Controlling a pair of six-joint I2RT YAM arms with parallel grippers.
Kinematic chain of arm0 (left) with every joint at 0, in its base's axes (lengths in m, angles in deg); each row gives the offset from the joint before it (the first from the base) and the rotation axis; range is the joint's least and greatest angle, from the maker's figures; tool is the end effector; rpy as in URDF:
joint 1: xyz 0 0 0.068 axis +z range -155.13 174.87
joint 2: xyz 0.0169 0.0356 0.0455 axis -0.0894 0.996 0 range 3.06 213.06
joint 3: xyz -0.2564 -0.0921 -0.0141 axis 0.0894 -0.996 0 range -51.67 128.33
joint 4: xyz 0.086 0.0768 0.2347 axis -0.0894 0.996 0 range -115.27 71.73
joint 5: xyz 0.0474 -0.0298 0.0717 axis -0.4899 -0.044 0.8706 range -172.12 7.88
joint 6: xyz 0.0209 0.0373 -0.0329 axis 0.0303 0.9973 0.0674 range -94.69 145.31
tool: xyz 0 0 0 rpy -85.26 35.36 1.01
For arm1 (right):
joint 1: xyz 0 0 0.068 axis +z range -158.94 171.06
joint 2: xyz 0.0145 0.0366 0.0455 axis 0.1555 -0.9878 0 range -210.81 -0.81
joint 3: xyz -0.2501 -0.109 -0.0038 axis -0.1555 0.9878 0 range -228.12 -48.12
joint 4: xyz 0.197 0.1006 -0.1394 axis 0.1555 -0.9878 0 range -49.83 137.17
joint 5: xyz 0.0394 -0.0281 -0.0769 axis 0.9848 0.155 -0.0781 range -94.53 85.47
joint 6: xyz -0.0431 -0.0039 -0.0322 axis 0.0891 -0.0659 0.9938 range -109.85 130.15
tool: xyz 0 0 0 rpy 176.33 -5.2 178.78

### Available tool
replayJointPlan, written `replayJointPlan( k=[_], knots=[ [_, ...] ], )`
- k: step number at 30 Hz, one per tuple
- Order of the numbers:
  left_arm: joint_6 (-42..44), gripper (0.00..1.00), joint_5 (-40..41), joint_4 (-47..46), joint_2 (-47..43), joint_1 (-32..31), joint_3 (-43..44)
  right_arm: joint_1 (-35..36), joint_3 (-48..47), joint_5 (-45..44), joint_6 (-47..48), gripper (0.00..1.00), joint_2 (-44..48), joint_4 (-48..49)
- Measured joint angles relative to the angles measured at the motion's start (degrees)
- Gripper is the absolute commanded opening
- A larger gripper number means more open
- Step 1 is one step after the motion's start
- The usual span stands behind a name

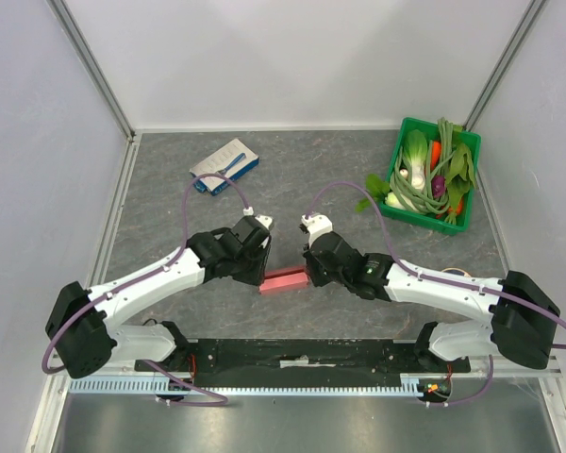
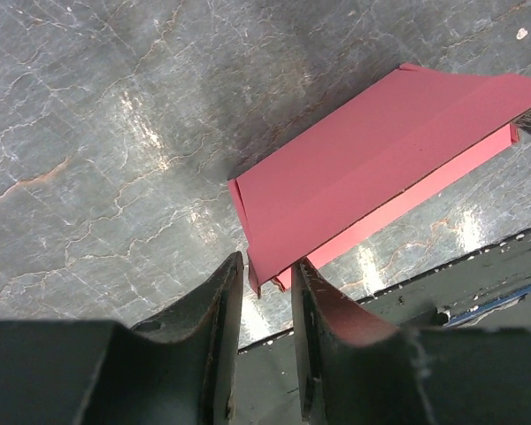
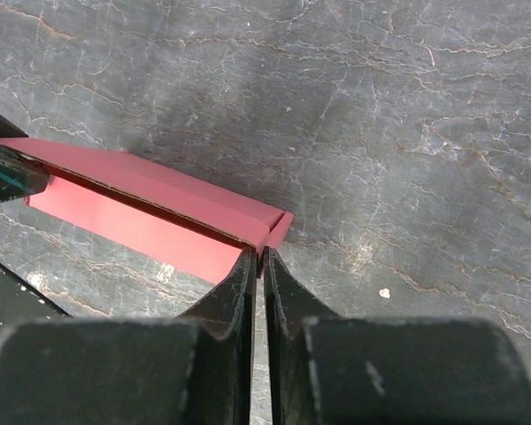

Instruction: Fold the paper box

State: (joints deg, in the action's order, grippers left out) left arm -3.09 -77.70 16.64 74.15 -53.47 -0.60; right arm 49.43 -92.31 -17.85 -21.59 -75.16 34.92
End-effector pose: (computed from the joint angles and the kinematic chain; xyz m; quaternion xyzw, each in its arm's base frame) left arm 0.1595 -0.1750 0.2390 0.1586 0.9564 -0.1211 0.2133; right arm 0.1490 0.2263 0.2232 -0.1638 0.8951 0.2087 0.3582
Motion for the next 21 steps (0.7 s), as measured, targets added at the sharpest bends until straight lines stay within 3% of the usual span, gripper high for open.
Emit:
replayJointPlan(
  k=[8, 14, 21],
  knots=[
    [1.4, 0.02, -0.3, 0.1, -0.2, 1.4, 0.4, -0.1, 0.0, 0.4, 0.1, 0.08, 0.0, 0.1],
    [1.6, 0.02, -0.7, 1.0, -0.1, 1.4, 0.4, -0.1, 0.2, 0.7, -0.3, 0.0, 0.0, 0.5],
    [0.1, 0.02, -1.9, 1.2, 1.2, 2.3, 0.6, 1.4, 0.2, -2.4, -1.9, 0.0, -1.1, 1.4]
  ],
)
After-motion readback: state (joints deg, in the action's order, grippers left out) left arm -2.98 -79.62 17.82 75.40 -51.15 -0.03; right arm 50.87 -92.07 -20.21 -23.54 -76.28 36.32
